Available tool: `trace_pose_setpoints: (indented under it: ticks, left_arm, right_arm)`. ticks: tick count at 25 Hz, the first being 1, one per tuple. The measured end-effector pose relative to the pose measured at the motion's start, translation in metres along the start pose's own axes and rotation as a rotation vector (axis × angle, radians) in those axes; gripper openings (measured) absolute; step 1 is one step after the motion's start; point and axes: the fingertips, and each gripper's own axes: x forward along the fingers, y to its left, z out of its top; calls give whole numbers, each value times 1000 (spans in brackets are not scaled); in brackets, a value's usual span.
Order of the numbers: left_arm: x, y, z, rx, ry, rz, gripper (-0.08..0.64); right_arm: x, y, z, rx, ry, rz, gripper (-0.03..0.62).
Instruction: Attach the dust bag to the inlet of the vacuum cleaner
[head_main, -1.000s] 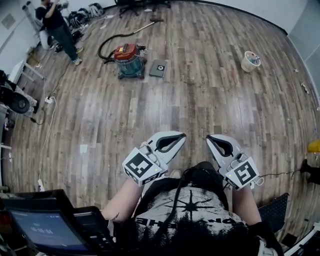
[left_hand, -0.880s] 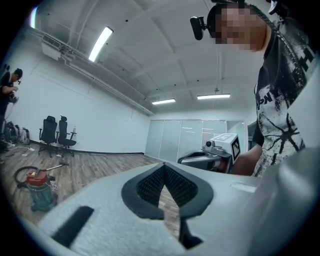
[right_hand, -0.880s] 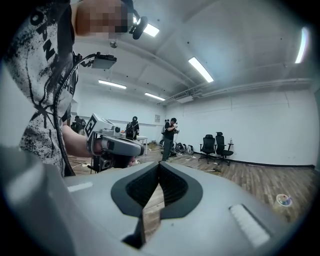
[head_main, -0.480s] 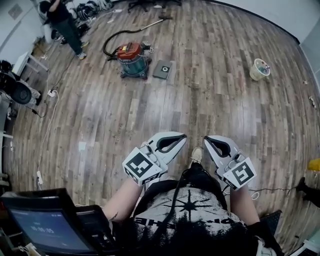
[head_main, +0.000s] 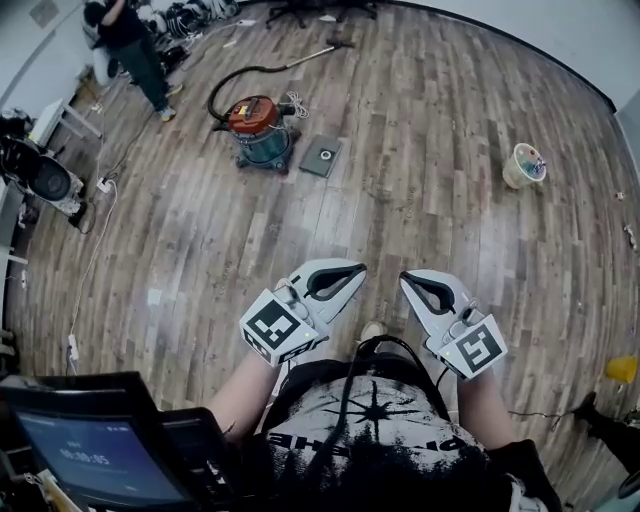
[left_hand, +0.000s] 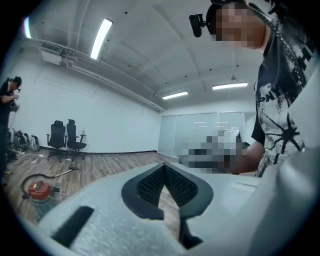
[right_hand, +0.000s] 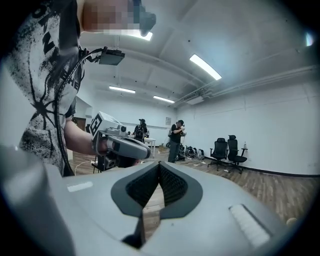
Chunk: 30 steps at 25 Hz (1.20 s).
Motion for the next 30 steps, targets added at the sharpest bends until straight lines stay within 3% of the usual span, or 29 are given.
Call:
trace_pose_setpoints:
  ticks: [7,12,16,30]
  left_arm:
    - [60,31,12,23,-7,50,-2]
    - [71,55,13,8,9,86,-2]
    - [79,85,3,-24,21,98,-2]
    - [129,274,32,20,52,-40,-2]
  right_arm:
    - [-2,-62,-18,9,30,42,5]
    - [15,-87,-22,52,10,65,5]
    - [42,-101,-42,83,78,95,5]
    - [187,-243,-40,56,76,-26,5]
